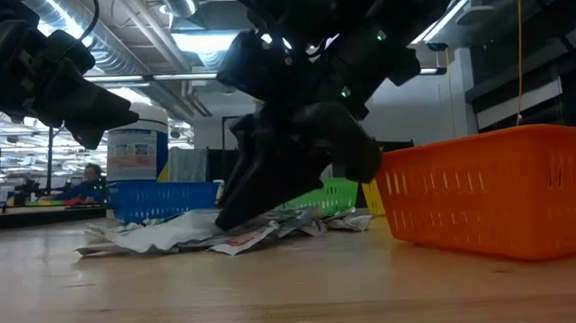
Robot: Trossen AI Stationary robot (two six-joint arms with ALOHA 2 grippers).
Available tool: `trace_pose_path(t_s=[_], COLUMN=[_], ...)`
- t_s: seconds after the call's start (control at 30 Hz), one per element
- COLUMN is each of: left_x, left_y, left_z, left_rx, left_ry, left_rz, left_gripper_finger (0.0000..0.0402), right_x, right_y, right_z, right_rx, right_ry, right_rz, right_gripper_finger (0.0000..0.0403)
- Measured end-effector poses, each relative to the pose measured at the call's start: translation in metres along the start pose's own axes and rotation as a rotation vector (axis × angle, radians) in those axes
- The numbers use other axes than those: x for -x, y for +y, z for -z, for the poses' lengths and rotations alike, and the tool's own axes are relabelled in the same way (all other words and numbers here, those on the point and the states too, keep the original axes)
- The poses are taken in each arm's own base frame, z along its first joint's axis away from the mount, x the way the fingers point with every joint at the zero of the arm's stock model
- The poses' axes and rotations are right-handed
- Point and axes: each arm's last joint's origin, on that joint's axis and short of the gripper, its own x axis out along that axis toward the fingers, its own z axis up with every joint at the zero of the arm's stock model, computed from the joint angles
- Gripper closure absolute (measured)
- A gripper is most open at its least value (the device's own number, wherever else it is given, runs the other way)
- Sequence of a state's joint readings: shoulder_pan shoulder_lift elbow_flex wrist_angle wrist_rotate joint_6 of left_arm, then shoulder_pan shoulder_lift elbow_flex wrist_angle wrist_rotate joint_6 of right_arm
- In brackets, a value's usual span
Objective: Pick & Place First Aid Supplies
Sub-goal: Put the white bandage into the green bin
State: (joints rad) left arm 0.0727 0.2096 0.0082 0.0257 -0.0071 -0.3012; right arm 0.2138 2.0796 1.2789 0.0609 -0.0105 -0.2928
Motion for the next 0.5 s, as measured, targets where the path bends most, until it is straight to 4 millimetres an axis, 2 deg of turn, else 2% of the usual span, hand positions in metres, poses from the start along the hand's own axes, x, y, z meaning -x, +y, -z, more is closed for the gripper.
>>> trace_pose_path(t_s=[0.27, 0.5], left_x=[0.0, 0.0], left_y=[0.0, 0.0], left_z=[0.0, 0.0], left_rx=[0.0, 0.0], left_ry=[0.0, 0.0], left_rz=[0.0, 0.0], left_gripper_finger=[0.0274, 0.0274], right_x=[0.0, 0.017], right_y=[0.0, -0.005], right_z=[0.0, -0.012], right_rx=[-0.005, -0.019], right_ry=[0.001, -0.044], right_rz=[-0.001, -0.03], right_gripper_finger=[0.0372, 0.0399])
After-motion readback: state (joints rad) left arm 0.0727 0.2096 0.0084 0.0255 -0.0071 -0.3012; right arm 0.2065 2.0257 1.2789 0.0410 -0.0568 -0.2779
